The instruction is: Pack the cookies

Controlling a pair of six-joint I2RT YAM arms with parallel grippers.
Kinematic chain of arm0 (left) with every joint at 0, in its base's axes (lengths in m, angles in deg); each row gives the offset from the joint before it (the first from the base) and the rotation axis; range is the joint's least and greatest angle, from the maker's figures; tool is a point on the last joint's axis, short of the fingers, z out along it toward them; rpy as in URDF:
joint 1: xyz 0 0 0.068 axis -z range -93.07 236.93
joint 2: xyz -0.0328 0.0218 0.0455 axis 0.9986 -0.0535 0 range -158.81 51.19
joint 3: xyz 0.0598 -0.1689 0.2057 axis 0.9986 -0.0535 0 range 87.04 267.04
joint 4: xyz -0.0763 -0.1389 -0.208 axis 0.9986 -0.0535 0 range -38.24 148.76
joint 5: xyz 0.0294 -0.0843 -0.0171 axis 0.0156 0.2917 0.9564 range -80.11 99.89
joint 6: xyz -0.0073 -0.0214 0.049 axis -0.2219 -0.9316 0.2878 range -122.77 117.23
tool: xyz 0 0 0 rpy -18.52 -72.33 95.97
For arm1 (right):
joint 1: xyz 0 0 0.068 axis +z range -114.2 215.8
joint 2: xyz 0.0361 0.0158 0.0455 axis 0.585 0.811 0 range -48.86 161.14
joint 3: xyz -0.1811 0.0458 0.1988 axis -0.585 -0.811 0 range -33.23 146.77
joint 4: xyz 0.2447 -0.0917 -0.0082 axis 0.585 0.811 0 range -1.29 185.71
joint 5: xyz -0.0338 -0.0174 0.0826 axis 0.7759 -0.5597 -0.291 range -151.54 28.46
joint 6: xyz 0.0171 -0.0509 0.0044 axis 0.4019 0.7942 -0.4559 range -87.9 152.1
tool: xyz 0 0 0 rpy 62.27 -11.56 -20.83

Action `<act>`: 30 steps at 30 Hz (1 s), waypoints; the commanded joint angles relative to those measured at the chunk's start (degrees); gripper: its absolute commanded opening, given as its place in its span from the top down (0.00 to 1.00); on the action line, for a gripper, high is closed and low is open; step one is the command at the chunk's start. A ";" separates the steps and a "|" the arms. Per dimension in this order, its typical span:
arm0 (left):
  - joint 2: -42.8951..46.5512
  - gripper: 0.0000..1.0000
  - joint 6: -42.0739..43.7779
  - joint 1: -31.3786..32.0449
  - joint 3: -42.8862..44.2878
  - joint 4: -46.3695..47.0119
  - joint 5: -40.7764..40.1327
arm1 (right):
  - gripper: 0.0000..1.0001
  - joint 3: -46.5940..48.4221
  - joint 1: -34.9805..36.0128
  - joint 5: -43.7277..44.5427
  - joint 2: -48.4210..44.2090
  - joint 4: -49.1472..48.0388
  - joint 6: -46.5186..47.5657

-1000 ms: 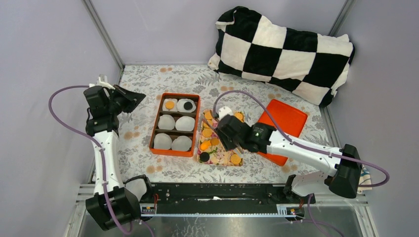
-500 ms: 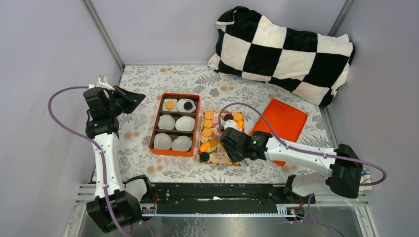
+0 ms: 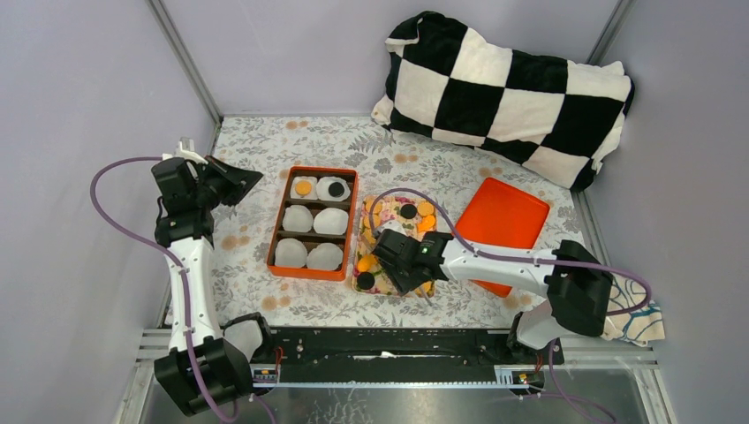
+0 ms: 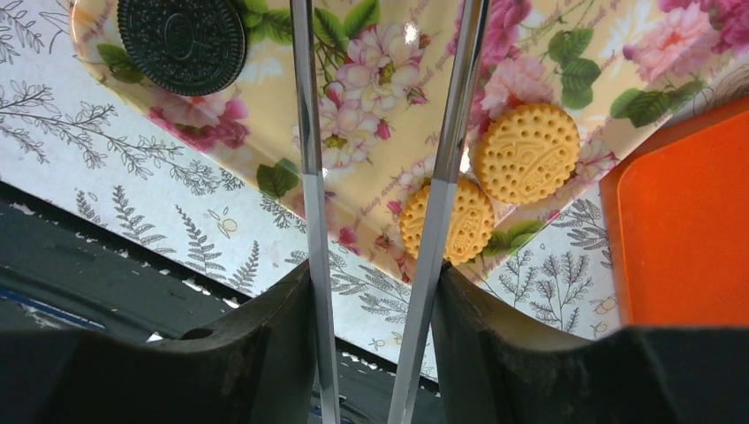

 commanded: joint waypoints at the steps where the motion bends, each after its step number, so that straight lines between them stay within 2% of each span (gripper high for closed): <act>1: -0.43 0.90 0.44 -0.37 -1.06 2.51 1.54 | 0.51 4.11 0.53 0.93 1.69 -0.38 0.77; 9: -0.61 0.90 0.18 -0.40 -2.00 3.08 2.19 | 0.58 7.34 0.53 1.91 3.28 0.06 1.56; 11: -0.64 0.90 -0.10 -0.42 -2.24 3.39 2.54 | 0.66 8.46 0.53 1.95 3.76 0.15 2.14; 14: -1.01 0.90 -0.41 -0.38 -2.39 3.66 3.21 | 0.85 10.52 0.53 2.91 4.04 1.26 2.26; 17: -1.41 0.90 -0.74 -0.37 -2.40 3.85 3.98 | 0.99 12.34 0.53 4.23 3.02 2.60 2.28; 24: -1.55 0.91 -1.41 -0.37 -2.07 4.44 4.07 | 1.00 15.72 0.53 9.30 -2.16 5.64 2.87; 30: -1.66 0.91 -1.29 -0.37 -0.91 3.83 4.00 | 1.00 18.10 0.53 10.26 -2.42 6.11 4.59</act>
